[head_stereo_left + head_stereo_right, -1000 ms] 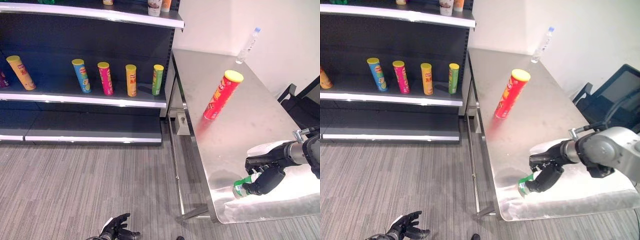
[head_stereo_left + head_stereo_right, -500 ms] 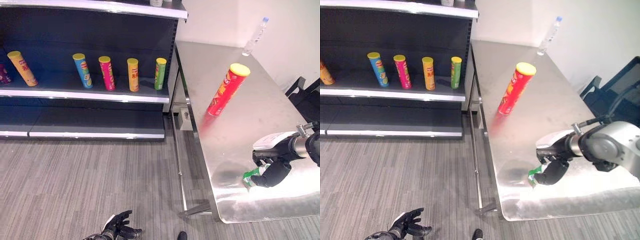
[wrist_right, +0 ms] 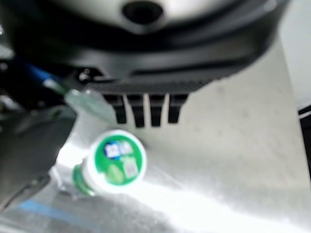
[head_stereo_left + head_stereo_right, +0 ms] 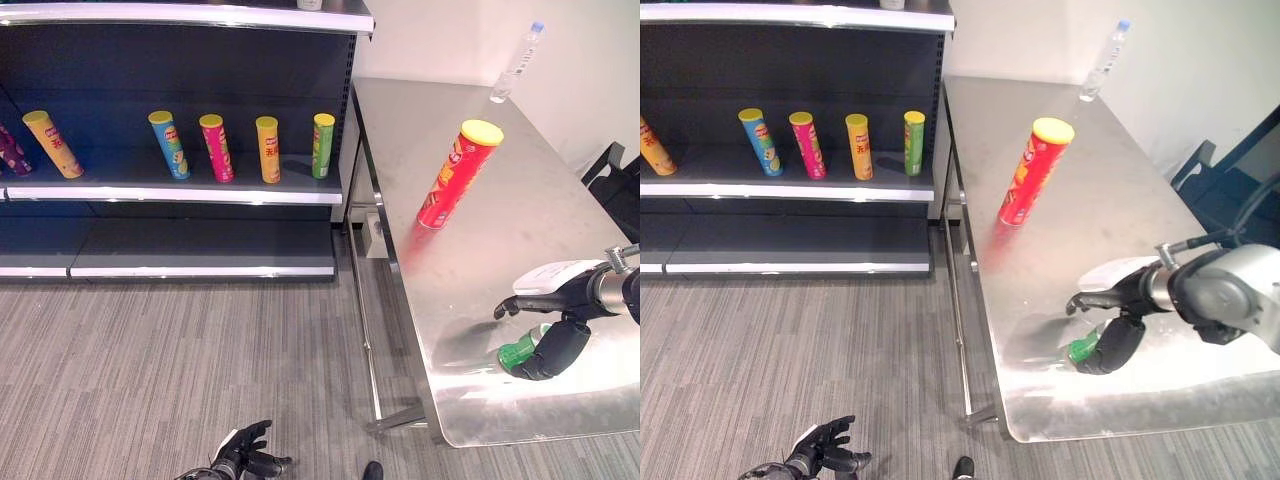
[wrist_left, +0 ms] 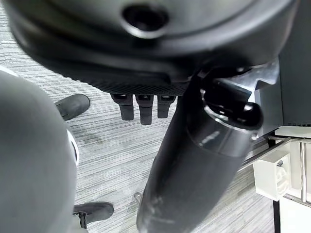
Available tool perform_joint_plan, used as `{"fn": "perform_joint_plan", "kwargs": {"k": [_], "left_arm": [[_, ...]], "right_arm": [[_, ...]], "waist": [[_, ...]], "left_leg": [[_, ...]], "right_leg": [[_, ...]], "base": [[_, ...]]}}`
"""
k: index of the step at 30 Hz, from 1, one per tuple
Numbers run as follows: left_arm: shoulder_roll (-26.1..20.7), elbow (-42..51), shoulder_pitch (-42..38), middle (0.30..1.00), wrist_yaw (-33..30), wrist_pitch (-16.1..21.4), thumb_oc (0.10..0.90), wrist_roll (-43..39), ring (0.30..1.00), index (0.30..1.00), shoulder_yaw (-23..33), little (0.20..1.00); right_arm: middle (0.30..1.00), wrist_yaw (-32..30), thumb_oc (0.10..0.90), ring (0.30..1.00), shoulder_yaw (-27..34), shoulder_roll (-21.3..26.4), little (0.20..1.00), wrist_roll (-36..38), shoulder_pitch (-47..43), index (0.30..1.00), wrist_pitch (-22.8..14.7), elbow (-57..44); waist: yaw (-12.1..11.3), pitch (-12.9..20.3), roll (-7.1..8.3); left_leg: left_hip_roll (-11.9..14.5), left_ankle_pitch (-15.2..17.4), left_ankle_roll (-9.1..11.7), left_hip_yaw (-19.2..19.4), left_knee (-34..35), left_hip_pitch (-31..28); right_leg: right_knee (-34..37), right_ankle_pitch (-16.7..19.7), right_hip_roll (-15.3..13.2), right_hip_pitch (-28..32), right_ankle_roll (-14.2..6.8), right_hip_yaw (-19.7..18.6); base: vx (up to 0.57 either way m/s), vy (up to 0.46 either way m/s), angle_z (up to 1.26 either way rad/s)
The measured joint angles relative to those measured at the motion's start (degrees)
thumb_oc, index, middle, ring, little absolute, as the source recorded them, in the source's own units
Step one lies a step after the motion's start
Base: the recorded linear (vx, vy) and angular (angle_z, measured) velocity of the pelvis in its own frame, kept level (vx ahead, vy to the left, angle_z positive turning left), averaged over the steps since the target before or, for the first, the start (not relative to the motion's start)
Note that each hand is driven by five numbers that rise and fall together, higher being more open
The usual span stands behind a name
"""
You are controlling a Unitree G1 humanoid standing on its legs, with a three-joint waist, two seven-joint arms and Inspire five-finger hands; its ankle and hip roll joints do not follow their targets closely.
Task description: Put the goods on the table back onto the shelves and tidy them up.
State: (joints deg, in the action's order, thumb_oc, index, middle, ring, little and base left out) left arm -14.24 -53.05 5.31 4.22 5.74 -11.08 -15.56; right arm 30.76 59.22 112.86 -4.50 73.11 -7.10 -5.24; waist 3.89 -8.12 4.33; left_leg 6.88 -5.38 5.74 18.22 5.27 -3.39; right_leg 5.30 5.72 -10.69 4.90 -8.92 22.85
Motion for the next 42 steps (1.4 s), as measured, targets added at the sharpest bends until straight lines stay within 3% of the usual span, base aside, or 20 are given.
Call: {"fn": "perform_joint_plan", "kwargs": {"k": [8,12,13,14,15,16,17,19,21,24,25,26,28,29,33,34,37,42], "left_arm": [[0.2,0.1,0.0,0.9,-0.2,-0.3,0.8,0.0,0.9,0.9,0.0,0.9],[0.9,0.3,0.0,0.9,-1.2,-0.9,0.8,0.1,0.9,0.9,-0.1,0.9],[1.1,0.3,-0.4,0.9,-1.3,-1.0,0.8,0.1,0.9,0.9,-0.1,0.9],[0.0,1.4,-0.8,0.9,-1.6,-1.1,0.8,0.1,0.9,0.9,0.3,0.9],[-1.3,1.4,-0.7,0.9,-1.7,-1.3,0.8,0.1,0.9,0.9,1.5,0.9],[-2.0,1.4,-0.8,0.9,-2.0,-1.4,0.8,0.2,0.9,0.9,2.6,0.9],[-1.7,1.3,-1.5,0.9,-2.6,-1.5,0.8,0.3,0.9,0.9,5.8,0.9],[-2.4,2.0,-2.1,0.9,-3.1,-0.4,0.8,0.4,0.9,0.9,8.4,0.9],[-2.4,1.7,-1.8,0.9,-3.6,0.3,0.8,0.4,0.9,0.9,8.6,0.9],[-2.3,1.1,-1.1,0.9,-3.6,0.1,0.8,0.5,0.9,0.9,7.5,0.9],[-2.1,1.0,0.2,0.9,-3.7,0.1,0.8,0.6,0.9,0.9,7.5,0.9],[-1.9,0.9,0.8,0.9,-3.8,0.1,0.8,0.6,0.9,0.9,7.6,0.9],[-1.5,0.1,1.1,0.9,-3.7,0.1,0.8,0.7,0.9,0.9,7.6,0.9],[-0.7,0.0,1.6,0.9,-3.9,0.1,0.8,1.1,0.9,0.9,8.1,0.9],[1.9,0.3,1.7,0.9,-3.8,0.1,0.8,1.2,0.9,0.9,9.0,0.9],[2.4,0.2,1.7,0.9,-3.8,0.1,0.8,1.3,0.9,0.9,9.1,0.9],[2.9,0.2,0.9,0.9,-3.7,0.1,0.8,1.7,0.9,0.9,8.9,0.9],[2.7,0.2,-0.6,0.9,-3.8,0.1,0.8,1.7,0.9,0.9,9.0,0.9]], "right_arm": [[0.9,-3.5,0.8,0.9,3.1,-3.0,0.9,0.0,0.0,0.9,0.0,-0.5],[0.9,-8.8,0.8,0.9,6.9,-10.8,0.9,0.4,-2.5,0.9,-1.1,-6.1],[0.9,-9.6,0.8,0.9,2.0,-14.4,0.9,0.3,-10.4,0.9,-1.4,-8.0],[0.9,-10.9,0.8,0.9,-24.4,-27.1,0.9,-1.3,-47.3,0.9,-0.2,-11.1],[0.9,-13.8,0.8,0.9,-36.1,-31.7,0.9,-1.8,-62.6,0.9,1.3,-12.2],[0.9,-15.3,0.8,0.9,-42.1,-32.7,0.9,-1.9,-70.6,0.9,1.5,-13.5],[0.9,-18.4,0.8,0.9,-44.7,-30.0,0.9,-1.8,-75.5,0.9,-1.3,-16.1],[0.9,-21.7,0.8,0.9,-34.2,-36.3,0.9,-1.7,-66.9,0.9,-5.2,-17.6],[0.9,-25.4,0.8,0.9,-28.1,-45.4,0.9,-1.6,-62.4,0.9,-5.7,-16.2],[0.9,-31.4,0.8,0.9,-24.4,-57.3,0.9,-1.6,-62.3,0.9,-5.5,-12.4],[0.9,-34.0,0.8,0.9,-24.7,-64.8,0.9,-1.3,-62.9,0.9,-4.8,-10.6],[0.9,-34.5,0.8,0.9,-25.4,-66.6,0.9,-1.1,-62.7,0.9,-4.1,-9.5],[0.9,-34.4,0.8,0.9,-27.0,-66.3,0.9,-1.0,-60.6,0.9,-3.3,-7.7],[0.9,-33.9,0.8,0.9,-29.3,-68.5,0.9,-0.7,-58.3,0.9,-2.8,-5.8],[0.9,-30.3,0.8,0.9,-34.3,-70.7,0.9,0.3,-53.2,0.9,0.1,-3.6],[0.9,-29.4,0.8,0.9,-36.1,-74.6,0.9,1.8,-52.7,0.9,0.5,-3.1],[0.9,-28.3,0.8,0.9,-39.5,-77.8,0.9,5.5,-52.3,0.9,0.6,-2.3],[0.9,-28.3,0.8,0.9,-42.0,-78.5,0.9,5.9,-53.2,0.9,0.5,-2.2]], "waist": [[0.0,0.0,-0.02],[-0.1,0.1,-1.37],[-1.0,-0.1,-1.59],[-0.8,0.3,-0.23],[0.0,0.3,0.75],[1.2,0.3,1.16],[3.7,0.6,1.28],[3.4,1.7,3.09],[3.3,2.7,4.37],[3.9,2.8,4.44],[4.2,2.8,3.59],[4.2,3.1,3.34],[4.7,2.3,1.07],[4.8,1.6,-0.81],[4.5,1.2,-4.27],[4.6,1.1,-4.53],[5.4,0.6,-3.69],[6.0,-0.3,-1.04]], "left_leg": [[0.0,0.0,0.0,0.0,0.0,-0.2],[-0.4,0.2,-0.3,0.1,0.0,-0.3],[-0.6,0.4,-0.6,0.0,0.1,0.3],[-0.1,0.8,-0.8,0.8,0.0,-0.5],[0.3,0.5,-0.5,1.6,0.0,-1.4],[0.6,0.5,-0.5,2.3,0.0,-1.6],[0.7,0.1,-0.2,1.9,0.0,-1.4],[0.4,0.1,-0.2,1.7,-0.1,-1.2],[0.2,0.4,-0.6,1.7,0.0,-1.0],[-0.8,0.9,-1.1,2.0,0.1,-0.6],[-1.1,1.1,-1.3,2.4,0.2,-0.8],[-1.2,1.1,-1.4,2.7,0.2,-0.9],[-1.4,1.2,-1.4,2.9,0.1,-0.9],[-1.2,1.1,-1.4,3.0,0.2,-0.9],[-0.6,0.9,-1.1,3.0,0.0,-0.9],[-0.3,0.9,-1.0,3.3,0.0,-1.1],[-0.1,0.8,-0.9,3.4,0.0,-1.3],[0.0,0.8,-0.9,4.0,0.3,-1.4]], "right_leg": [[0.0,0.0,0.0,0.2,0.0,0.0],[0.0,0.0,-0.4,0.3,0.0,-0.2],[0.0,0.0,-0.5,0.4,0.0,0.0],[0.0,0.2,0.2,0.4,0.1,-0.3],[0.0,0.4,0.6,0.6,0.4,-1.2],[0.0,0.4,0.8,0.5,0.5,-1.5],[0.0,0.5,0.6,0.4,0.6,-1.3],[0.0,0.3,0.7,0.3,0.5,-1.3],[0.0,-0.2,0.3,0.4,-0.1,-1.3],[0.0,-0.4,-0.9,0.2,-0.6,-1.8],[0.0,-0.3,-1.2,0.0,-0.6,-2.2],[0.0,-0.1,-1.1,-0.1,-0.5,-2.6],[0.0,-0.1,-1.3,-0.2,-0.5,-2.7],[0.0,0.0,-1.1,-0.3,-0.4,-2.7],[0.0,0.3,-0.4,-0.6,0.0,-2.6],[0.0,0.3,0.0,-0.6,0.0,-2.8],[0.0,0.3,0.2,-0.6,0.1,-2.9],[0.0,0.3,0.1,-0.7,0.2,-3.6]], "base": [[0.0,0.0,0.0],[0.0,0.0,0.0],[0.0,0.0,0.0],[0.01,0.0,-0.14],[0.02,-0.001,-0.3],[0.03,-0.003,-0.26],[0.04,-0.001,-0.04],[0.02,0.001,0.07],[0.0,0.0,0.0],[0.01,-0.002,-0.03],[0.02,-0.004,-0.12],[0.0,-0.009,-0.16],[0.01,-0.005,-0.07],[0.0,0.0,0.0],[0.0,0.0,-0.01],[-0.01,0.002,-0.07],[-0.01,0.0,-0.06],[0.0,-0.003,-0.04]]}}
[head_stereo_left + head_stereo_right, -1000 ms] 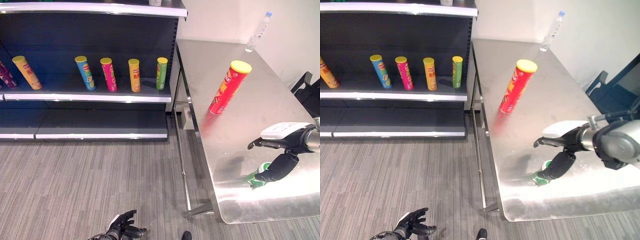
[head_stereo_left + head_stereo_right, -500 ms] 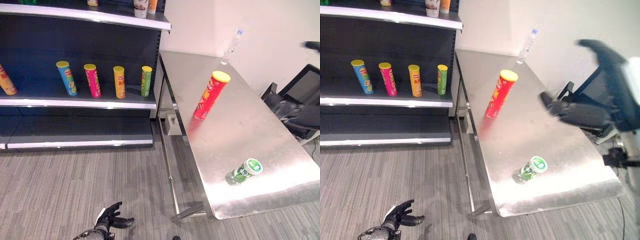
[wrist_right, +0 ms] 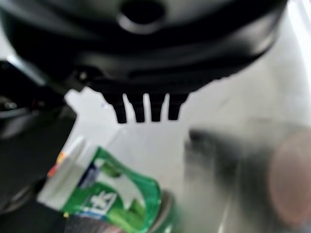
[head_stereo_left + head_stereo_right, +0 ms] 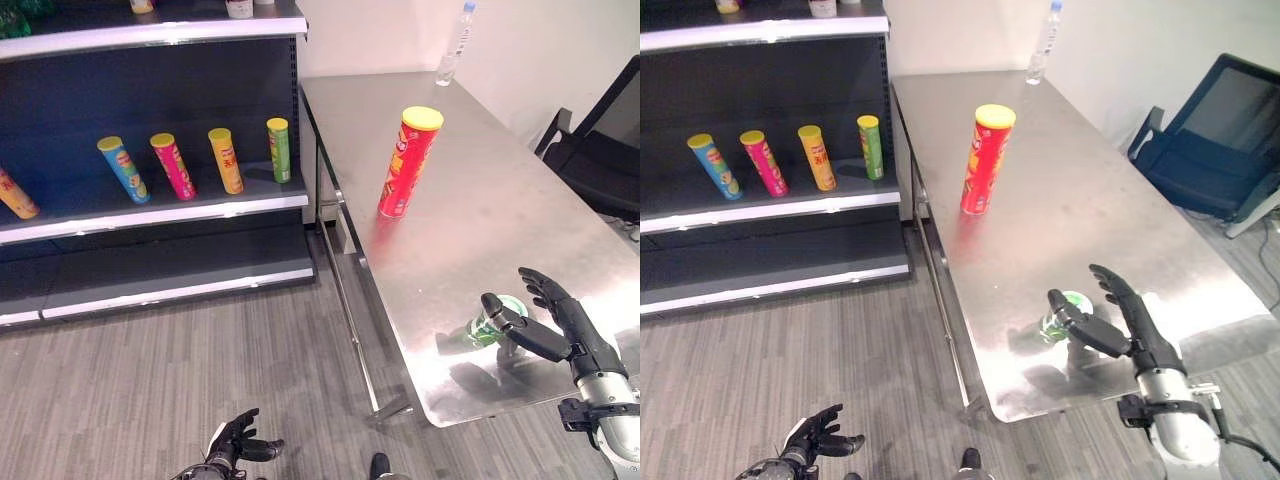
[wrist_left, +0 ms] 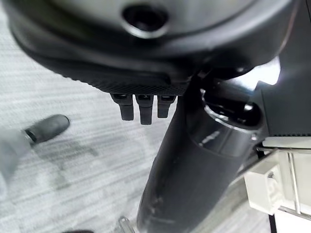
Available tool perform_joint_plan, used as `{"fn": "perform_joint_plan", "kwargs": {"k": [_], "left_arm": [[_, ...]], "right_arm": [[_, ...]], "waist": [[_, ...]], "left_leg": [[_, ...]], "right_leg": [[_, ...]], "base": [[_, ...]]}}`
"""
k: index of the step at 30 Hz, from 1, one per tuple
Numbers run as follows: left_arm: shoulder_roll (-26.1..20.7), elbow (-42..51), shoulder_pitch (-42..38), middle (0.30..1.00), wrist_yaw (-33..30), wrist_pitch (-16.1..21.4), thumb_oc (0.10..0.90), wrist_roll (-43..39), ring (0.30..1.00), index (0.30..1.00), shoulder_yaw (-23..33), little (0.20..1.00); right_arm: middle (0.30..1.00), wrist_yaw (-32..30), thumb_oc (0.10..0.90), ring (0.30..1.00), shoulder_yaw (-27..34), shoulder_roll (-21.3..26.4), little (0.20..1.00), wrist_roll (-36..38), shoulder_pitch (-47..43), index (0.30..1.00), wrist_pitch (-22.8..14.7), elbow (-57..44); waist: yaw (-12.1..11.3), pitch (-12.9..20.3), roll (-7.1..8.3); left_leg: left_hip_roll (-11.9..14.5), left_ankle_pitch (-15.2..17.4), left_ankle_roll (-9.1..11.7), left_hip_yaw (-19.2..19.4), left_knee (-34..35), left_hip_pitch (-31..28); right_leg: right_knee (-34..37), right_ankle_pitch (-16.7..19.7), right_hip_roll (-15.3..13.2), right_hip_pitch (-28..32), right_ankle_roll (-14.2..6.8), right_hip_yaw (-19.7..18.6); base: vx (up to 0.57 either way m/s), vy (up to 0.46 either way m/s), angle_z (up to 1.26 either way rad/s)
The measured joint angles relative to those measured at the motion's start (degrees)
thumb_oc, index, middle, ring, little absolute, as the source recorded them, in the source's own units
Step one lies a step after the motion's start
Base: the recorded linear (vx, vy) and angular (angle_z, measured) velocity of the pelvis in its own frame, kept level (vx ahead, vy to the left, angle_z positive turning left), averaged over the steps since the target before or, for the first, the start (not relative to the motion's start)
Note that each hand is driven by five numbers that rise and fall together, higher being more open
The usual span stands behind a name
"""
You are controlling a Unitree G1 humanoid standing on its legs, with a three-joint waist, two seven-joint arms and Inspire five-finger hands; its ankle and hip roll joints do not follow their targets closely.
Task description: Put the goods on the table back onto the shelves and tidy them up.
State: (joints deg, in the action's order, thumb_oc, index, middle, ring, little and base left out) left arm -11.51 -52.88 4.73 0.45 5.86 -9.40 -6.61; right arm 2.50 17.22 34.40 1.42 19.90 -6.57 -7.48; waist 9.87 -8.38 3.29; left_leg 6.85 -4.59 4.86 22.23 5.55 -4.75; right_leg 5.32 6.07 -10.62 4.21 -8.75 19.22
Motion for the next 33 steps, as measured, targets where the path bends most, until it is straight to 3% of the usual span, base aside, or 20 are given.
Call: {"fn": "perform_joint_plan", "kwargs": {"k": [2,12,23,27,33], "left_arm": [[0.0,-0.1,0.0,0.9,-0.1,0.0,0.8,0.0,0.9,0.9,-0.1,0.9],[-0.1,-0.1,0.0,0.9,-0.2,0.0,0.8,0.5,0.9,0.9,-0.1,0.9],[-0.1,-0.1,0.1,0.9,-0.3,0.0,0.8,0.5,0.9,0.9,-0.1,0.9],[-0.1,-0.1,0.1,0.9,-0.3,0.0,0.8,0.5,0.9,0.9,0.0,0.9],[-0.1,-0.1,0.3,0.9,-1.0,0.0,0.8,0.5,0.9,0.9,-0.1,0.9]], "right_arm": [[0.9,0.0,0.8,0.9,-0.7,0.0,0.9,-0.1,-0.1,0.9,0.0,0.0],[0.9,-1.8,0.8,0.9,-1.0,0.0,0.9,-2.8,-1.2,0.9,0.0,0.0],[0.9,-1.6,0.8,0.9,-1.1,0.2,0.9,-3.6,-1.3,0.9,0.0,-0.1],[0.9,-0.2,0.8,0.9,-1.9,3.4,0.9,-7.8,-0.3,0.9,0.0,-0.1],[0.9,0.0,0.8,0.9,-3.0,3.4,0.9,-11.9,2.2,0.9,-0.1,-0.1]], "waist": [[0.0,0.3,0.56],[-0.9,1.1,-0.7],[-1.4,1.1,-0.68],[-1.3,1.0,-0.19],[-1.2,1.0,0.14]], "left_leg": [[0.0,0.0,0.0,0.3,0.0,0.0],[0.1,-0.1,0.0,-0.1,-0.2,-0.2],[0.1,-0.2,0.1,-0.6,-0.3,0.0],[0.2,-0.2,0.1,-0.6,-0.3,0.0],[0.2,-0.2,0.1,-0.6,-0.3,-0.1]], "right_leg": [[0.0,0.0,-0.1,-0.1,0.1,-0.3],[0.0,0.2,0.3,0.1,0.2,0.1],[0.0,0.2,0.3,0.2,0.2,0.6],[0.0,0.2,0.3,0.3,0.2,0.7],[0.0,0.2,0.3,0.3,0.2,0.7]], "base": [[0.0,-0.014,-0.08],[0.0,-0.003,0.01],[0.0,-0.003,0.02],[0.0,0.0,0.0],[0.0,0.0,0.0]]}}
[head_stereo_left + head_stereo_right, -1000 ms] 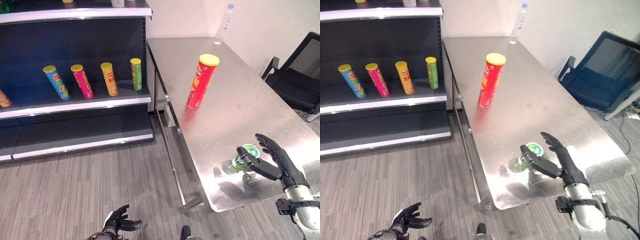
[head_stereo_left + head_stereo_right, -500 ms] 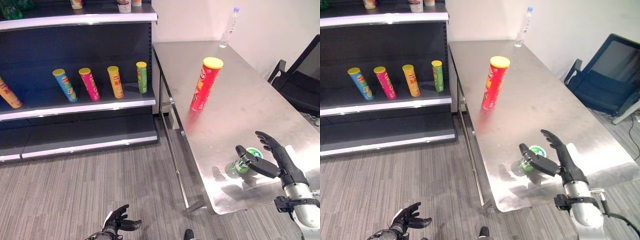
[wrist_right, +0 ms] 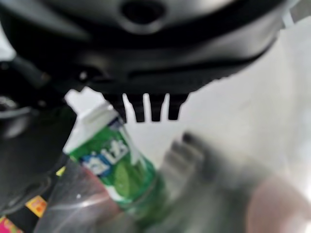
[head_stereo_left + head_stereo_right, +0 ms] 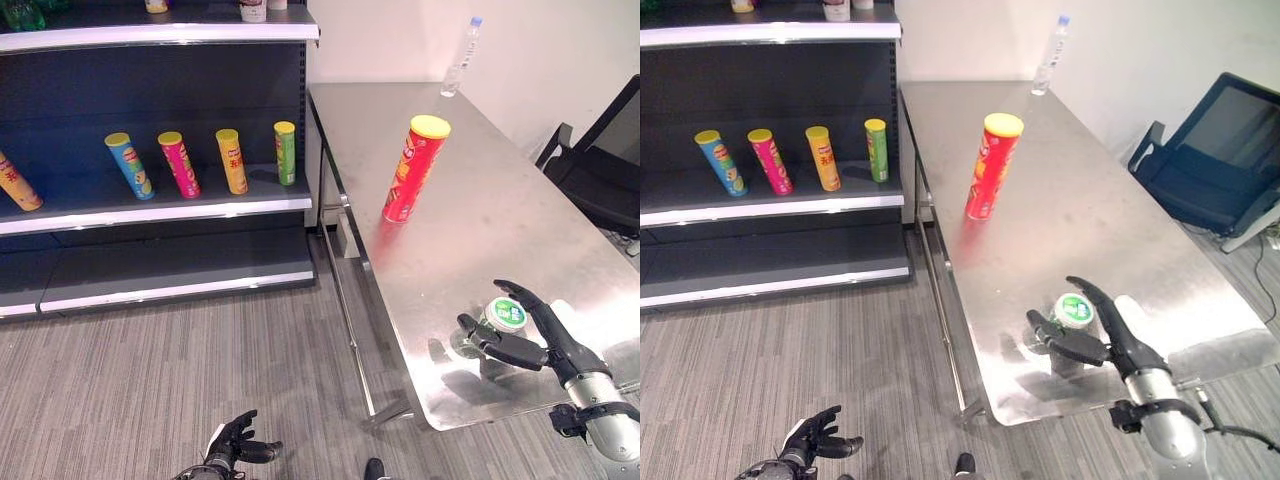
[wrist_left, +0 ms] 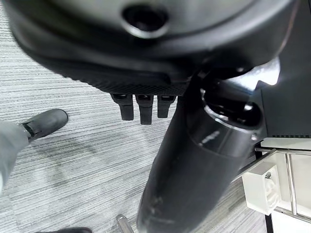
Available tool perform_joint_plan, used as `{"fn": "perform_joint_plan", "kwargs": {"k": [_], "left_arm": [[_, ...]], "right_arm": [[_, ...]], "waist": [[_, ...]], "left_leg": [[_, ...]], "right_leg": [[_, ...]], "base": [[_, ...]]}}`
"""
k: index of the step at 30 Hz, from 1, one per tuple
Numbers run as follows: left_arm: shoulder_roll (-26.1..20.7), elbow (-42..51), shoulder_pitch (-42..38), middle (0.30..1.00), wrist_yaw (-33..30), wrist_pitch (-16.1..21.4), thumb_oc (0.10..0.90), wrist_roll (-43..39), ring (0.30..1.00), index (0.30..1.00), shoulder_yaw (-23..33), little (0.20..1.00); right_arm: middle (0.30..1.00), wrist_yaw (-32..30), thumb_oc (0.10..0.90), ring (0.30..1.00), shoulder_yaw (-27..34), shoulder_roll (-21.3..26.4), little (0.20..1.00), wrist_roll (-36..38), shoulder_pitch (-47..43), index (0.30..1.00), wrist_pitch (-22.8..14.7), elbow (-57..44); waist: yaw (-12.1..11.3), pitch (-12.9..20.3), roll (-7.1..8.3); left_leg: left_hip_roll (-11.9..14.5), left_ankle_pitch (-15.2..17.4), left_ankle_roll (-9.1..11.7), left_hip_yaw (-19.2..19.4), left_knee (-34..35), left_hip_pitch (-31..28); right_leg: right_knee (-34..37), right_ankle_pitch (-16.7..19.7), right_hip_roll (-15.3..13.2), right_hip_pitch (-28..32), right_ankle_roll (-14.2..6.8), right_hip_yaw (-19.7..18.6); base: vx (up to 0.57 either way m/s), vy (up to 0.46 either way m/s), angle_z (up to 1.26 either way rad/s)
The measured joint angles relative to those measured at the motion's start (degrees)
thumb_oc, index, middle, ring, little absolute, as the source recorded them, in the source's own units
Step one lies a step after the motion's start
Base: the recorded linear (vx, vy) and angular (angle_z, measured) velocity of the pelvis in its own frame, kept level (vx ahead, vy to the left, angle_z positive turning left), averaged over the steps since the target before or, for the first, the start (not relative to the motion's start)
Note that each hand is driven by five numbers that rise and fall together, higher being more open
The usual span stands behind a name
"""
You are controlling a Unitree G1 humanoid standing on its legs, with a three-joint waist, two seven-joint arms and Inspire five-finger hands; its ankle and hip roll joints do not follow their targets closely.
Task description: Put the goods on the table back onto the shelves and tidy them up.
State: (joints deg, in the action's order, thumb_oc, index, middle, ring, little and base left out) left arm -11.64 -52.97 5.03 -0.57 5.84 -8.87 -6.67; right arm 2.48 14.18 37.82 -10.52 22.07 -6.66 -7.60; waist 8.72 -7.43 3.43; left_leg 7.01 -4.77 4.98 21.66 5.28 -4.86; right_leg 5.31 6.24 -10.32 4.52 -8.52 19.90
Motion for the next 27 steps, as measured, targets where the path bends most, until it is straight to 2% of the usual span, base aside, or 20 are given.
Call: {"fn": "perform_joint_plan", "kwargs": {"k": [2,3,4,5,21,27], "left_arm": [[0.0,0.0,0.0,0.9,-0.2,0.0,0.8,0.0,0.9,0.9,0.0,0.9],[0.0,0.0,0.0,0.9,-0.2,0.0,0.8,0.0,0.9,0.9,0.0,0.9],[0.0,0.0,0.0,0.9,-0.2,0.0,0.8,0.0,0.9,0.9,0.0,0.9],[0.0,0.0,0.0,0.9,-0.2,0.0,0.8,0.1,0.9,0.9,0.0,0.9],[-0.1,0.0,0.4,0.9,-0.2,0.0,0.8,0.1,0.9,0.9,0.0,0.9],[-0.3,0.2,0.6,0.9,-0.2,0.0,0.8,0.3,0.9,0.9,0.0,0.9]], "right_arm": [[0.9,0.0,0.8,0.9,-0.3,0.0,0.9,-0.3,0.6,0.9,0.0,0.0],[0.62,0.0,0.613,0.62,-0.3,0.0,0.62,-0.5,0.8,0.62,0.0,0.0],[0.444,0.0,0.496,0.444,-0.3,0.0,0.444,-0.8,0.9,0.444,0.0,0.0],[0.3,-0.2,0.4,0.3,-0.1,0.0,0.3,-1.1,0.7,0.3,-0.1,0.0],[0.3,-1.3,0.4,0.3,-0.4,0.3,0.3,-4.5,-1.4,0.3,-0.1,0.0],[0.3,-1.7,0.4,0.3,2.1,5.6,0.3,-4.4,-3.1,0.3,-0.6,-0.5]], "waist": [[0.1,0.0,0.01],[0.0,0.0,0.01],[0.1,0.0,0.01],[0.1,0.0,0.02],[-0.3,0.0,-0.01],[-0.3,-0.2,-0.66]], "left_leg": [[0.0,0.0,0.0,0.0,0.0,0.0],[0.0,0.0,0.0,0.1,0.0,0.0],[0.0,0.0,0.0,0.1,0.0,0.0],[0.0,0.0,0.0,0.2,0.0,0.0],[0.0,0.0,0.0,0.0,0.0,0.0],[0.1,0.0,0.0,-0.2,0.0,0.0]], "right_leg": [[0.0,0.0,0.0,0.0,0.0,0.0],[0.0,0.0,0.0,0.0,0.0,-0.1],[0.0,0.0,0.0,-0.1,0.0,-0.1],[0.0,0.0,0.0,-0.1,0.0,-0.1],[0.0,0.0,0.0,0.0,0.0,0.0],[0.0,-0.1,0.0,0.5,-0.1,0.1]], "base": [[0.0,0.0,0.0],[0.0,0.0,0.0],[0.0,0.0,0.0],[0.0,0.0,0.0],[0.0,0.0,0.0],[0.0,-0.051,0.01]]}}
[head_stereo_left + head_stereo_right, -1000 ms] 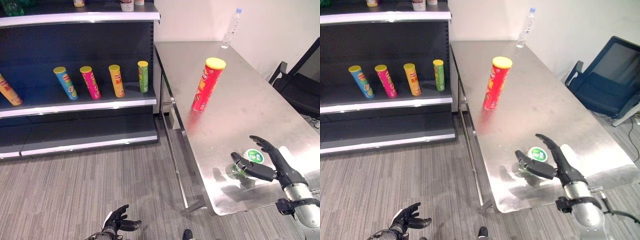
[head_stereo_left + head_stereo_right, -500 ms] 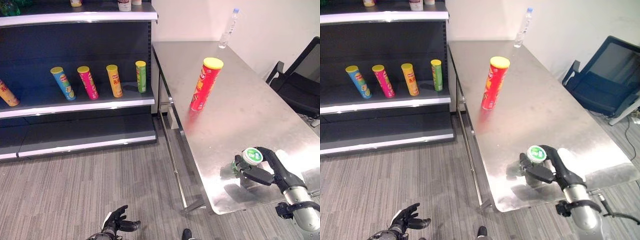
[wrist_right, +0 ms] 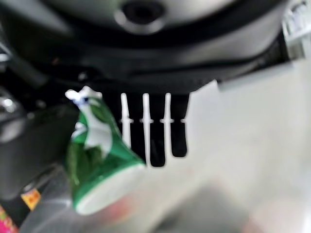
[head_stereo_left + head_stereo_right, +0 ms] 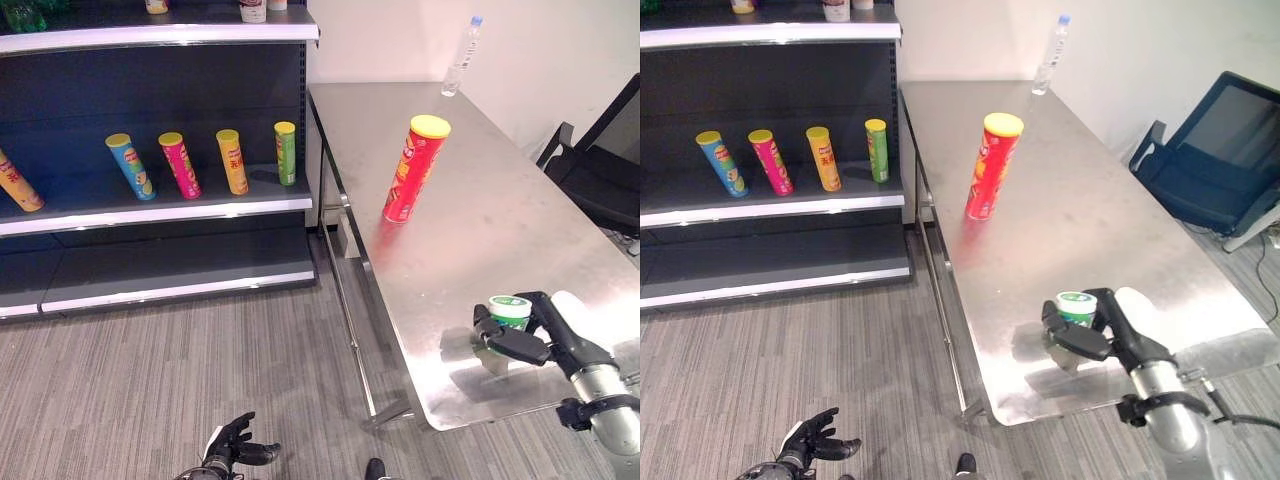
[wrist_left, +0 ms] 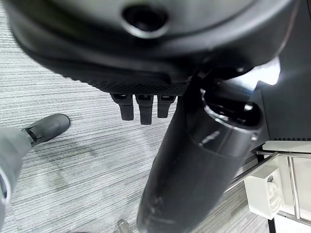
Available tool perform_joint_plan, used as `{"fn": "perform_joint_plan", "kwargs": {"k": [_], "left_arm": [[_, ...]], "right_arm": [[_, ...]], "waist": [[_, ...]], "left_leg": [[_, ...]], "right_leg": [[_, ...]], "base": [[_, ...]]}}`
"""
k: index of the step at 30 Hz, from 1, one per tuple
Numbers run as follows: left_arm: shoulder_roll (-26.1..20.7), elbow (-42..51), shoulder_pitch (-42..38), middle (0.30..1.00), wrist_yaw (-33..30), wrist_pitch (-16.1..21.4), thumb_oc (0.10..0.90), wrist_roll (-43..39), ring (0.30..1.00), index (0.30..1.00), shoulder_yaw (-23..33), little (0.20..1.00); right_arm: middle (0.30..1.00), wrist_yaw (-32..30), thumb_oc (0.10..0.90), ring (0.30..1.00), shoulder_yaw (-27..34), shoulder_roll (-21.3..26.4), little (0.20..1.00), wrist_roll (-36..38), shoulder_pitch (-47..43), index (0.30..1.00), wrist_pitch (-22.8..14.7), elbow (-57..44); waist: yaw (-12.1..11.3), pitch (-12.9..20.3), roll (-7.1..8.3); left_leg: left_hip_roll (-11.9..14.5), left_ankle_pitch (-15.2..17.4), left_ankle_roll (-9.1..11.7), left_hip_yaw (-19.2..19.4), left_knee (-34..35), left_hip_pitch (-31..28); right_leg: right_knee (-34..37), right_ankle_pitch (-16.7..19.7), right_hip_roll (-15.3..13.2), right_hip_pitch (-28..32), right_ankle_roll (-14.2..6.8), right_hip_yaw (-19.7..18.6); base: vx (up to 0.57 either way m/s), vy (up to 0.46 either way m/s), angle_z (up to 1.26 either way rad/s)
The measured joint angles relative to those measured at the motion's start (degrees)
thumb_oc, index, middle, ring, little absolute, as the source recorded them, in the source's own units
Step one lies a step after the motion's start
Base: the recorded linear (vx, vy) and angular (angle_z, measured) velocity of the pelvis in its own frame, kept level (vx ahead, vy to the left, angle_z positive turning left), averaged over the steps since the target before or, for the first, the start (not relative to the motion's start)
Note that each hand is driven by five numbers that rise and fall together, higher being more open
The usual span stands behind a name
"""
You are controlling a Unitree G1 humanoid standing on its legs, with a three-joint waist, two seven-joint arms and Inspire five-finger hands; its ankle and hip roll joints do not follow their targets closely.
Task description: Put the goods on the table back onto the shelves and tidy them up.
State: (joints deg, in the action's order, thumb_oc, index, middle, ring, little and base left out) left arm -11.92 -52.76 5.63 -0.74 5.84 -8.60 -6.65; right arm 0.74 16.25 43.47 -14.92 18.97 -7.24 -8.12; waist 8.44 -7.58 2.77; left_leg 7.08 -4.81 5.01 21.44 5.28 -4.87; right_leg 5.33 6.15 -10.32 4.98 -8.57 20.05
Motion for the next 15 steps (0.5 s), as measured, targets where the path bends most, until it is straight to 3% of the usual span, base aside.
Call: {"fn": "perform_joint_plan", "kwargs": {"k": [2,6,9,13,15], "left_arm": [[-0.1,0.6,0.5,0.9,0.0,0.0,0.8,0.3,0.9,0.9,0.0,0.9],[-0.2,1.0,1.0,0.9,0.1,0.0,0.8,0.3,0.9,0.9,-0.1,0.9],[-0.2,1.3,0.6,0.9,-0.1,0.2,0.8,0.2,0.9,0.9,-1.5,0.9],[-0.3,1.3,1.0,0.9,-0.1,0.1,0.8,0.1,0.9,0.9,-1.9,0.9],[-0.8,1.3,2.3,0.9,-0.3,0.0,0.8,-0.4,0.9,0.9,-1.8,0.9]], "right_arm": [[0.3,-1.2,0.4,0.3,2.6,4.2,0.3,0.4,-3.5,0.3,-0.1,-0.9],[0.3,-6.4,0.4,0.3,4.4,5.6,0.3,2.9,-14.5,0.3,-2.3,-2.9],[0.3,-10.4,0.4,0.3,0.6,5.7,0.3,3.1,-26.6,0.3,-4.0,-6.0],[0.3,-12.5,0.4,0.3,-3.8,5.9,0.3,2.5,-32.9,0.3,-5.4,-8.1],[0.3,-13.9,0.4,0.3,-5.6,6.0,0.3,1.4,-33.5,0.3,-6.0,-8.4]], "waist": [[-0.1,0.3,-0.68],[-0.9,0.9,-1.75],[-3.1,1.1,-2.29],[-5.2,1.1,-2.2],[-7.8,0.9,-1.73]], "left_leg": [[0.1,0.0,0.0,-0.2,0.3,-0.2],[0.6,-0.2,0.2,-0.1,0.0,-0.7],[1.2,-0.4,0.6,-0.4,0.0,-1.6],[2.0,-0.6,1.0,-0.6,-0.1,-2.3],[3.5,-0.8,1.1,-1.7,-2.8,-0.8]], "right_leg": [[0.0,-0.2,-0.1,0.5,-0.1,0.1],[0.0,-0.3,0.6,0.7,0.0,0.0],[0.0,-0.5,1.4,1.6,0.3,0.2],[0.0,-1.0,2.3,2.4,0.8,0.3],[0.0,-2.0,3.9,2.8,1.4,0.5]], "base": [[0.01,-0.083,0.03],[0.01,-0.087,-0.02],[0.0,-0.109,0.03],[-0.02,-0.115,0.04],[-0.08,-0.191,0.27]]}}
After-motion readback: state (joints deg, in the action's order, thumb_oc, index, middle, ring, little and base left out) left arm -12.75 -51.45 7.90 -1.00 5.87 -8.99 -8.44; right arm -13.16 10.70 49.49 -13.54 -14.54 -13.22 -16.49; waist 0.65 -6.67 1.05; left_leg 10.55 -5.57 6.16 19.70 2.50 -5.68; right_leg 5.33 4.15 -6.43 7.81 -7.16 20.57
